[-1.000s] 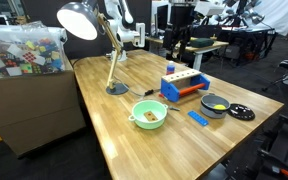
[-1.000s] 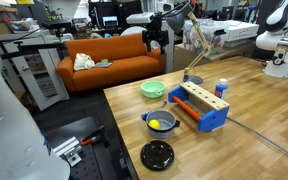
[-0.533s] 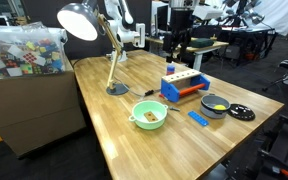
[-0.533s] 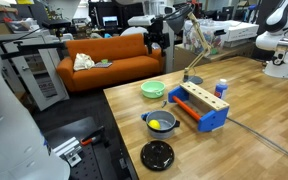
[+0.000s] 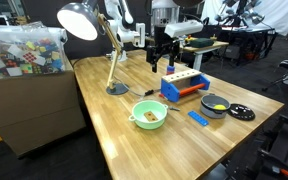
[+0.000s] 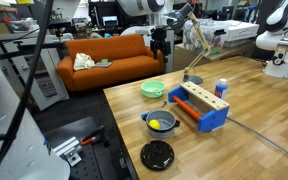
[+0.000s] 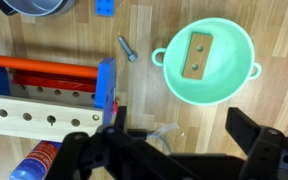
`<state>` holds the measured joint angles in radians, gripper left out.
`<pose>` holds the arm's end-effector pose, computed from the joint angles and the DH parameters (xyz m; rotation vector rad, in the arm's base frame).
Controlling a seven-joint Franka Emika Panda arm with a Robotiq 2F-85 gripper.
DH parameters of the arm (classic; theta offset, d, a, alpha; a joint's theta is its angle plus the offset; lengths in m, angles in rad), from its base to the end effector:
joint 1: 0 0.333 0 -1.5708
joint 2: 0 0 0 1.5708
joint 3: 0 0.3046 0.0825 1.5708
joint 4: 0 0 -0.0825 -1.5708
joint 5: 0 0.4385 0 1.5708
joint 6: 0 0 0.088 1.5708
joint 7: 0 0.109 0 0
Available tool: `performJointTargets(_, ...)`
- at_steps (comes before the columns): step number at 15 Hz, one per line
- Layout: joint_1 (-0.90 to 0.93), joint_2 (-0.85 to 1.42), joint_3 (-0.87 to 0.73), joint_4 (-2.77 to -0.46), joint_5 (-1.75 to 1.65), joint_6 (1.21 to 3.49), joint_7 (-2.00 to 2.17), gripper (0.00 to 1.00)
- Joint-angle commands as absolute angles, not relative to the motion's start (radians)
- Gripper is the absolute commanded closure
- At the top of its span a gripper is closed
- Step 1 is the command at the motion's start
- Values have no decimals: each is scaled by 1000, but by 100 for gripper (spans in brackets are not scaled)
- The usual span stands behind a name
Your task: Remove the wooden block from the light-green bowl
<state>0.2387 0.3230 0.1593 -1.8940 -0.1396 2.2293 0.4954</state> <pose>0.6154 0.2503 0.2922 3.0936 -0.0331 0.0657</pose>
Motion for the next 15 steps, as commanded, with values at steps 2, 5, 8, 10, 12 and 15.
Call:
performJointTargets(2,284,356,136,-1865,-136,2222,511,0)
performJointTargets(5,298,372,131,-1847,-136,2217,514,0)
performJointTargets(8,297,372,127,-1843,-137,2212,515,0)
performJointTargets(10,297,378,130,-1838,-135,2215,507,0)
performJointTargets(12,298,398,136,-1825,-123,2223,492,0)
performJointTargets(15,313,434,143,-1805,-124,2221,469,0)
